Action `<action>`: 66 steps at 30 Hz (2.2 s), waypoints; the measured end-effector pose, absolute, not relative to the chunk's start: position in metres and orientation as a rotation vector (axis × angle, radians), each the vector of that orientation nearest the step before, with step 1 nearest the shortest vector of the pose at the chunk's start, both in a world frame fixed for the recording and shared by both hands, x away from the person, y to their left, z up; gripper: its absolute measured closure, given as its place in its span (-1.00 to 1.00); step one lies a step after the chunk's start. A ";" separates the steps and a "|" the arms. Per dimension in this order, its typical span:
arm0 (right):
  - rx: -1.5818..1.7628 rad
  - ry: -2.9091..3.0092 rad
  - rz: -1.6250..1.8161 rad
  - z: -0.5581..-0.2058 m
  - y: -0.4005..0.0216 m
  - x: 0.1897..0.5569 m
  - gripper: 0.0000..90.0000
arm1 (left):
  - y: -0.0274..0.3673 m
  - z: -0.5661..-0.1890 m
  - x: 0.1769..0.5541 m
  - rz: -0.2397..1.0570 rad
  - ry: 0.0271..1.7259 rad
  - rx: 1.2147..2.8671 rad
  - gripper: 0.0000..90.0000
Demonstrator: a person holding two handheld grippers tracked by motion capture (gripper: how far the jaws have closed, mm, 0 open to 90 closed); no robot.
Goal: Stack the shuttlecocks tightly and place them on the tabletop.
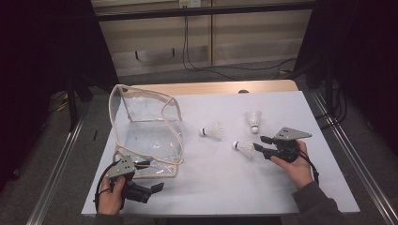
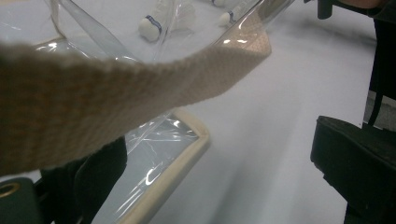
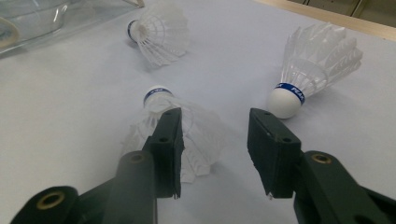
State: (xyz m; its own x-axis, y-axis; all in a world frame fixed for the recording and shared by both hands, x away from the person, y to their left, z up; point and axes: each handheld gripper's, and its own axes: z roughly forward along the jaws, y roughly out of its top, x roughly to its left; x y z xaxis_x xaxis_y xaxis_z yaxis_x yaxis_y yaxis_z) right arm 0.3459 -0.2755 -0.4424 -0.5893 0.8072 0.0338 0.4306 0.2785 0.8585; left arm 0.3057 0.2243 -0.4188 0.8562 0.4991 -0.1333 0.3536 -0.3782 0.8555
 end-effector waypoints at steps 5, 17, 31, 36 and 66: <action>1.114 2.138 1.262 -0.441 -0.276 0.343 0.11 | 0.224 -0.419 0.306 0.177 0.625 2.004 -0.92; 1.146 2.123 1.336 -0.435 -0.276 0.333 -0.27 | 0.224 -0.418 0.306 0.180 0.623 2.002 -0.92; 1.148 2.115 1.423 -0.429 -0.265 0.325 -0.63 | 0.224 -0.418 0.306 0.175 0.622 1.998 -0.92; 1.133 2.135 1.430 -0.430 -0.259 0.323 -0.68 | 0.224 -0.418 0.306 0.183 0.622 2.008 -0.92; 1.151 2.232 1.357 -0.443 -0.251 0.329 0.01 | 0.224 -0.418 0.306 0.176 0.621 1.998 -0.93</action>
State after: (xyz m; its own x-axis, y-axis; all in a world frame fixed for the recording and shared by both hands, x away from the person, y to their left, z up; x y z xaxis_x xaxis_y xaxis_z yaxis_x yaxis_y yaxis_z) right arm 0.3294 -0.2510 -0.4434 -0.6403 0.7525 0.1539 0.4831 0.2388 0.8424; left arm 0.3065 0.2239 -0.4183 0.8580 0.4955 -0.1356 0.3511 -0.3729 0.8589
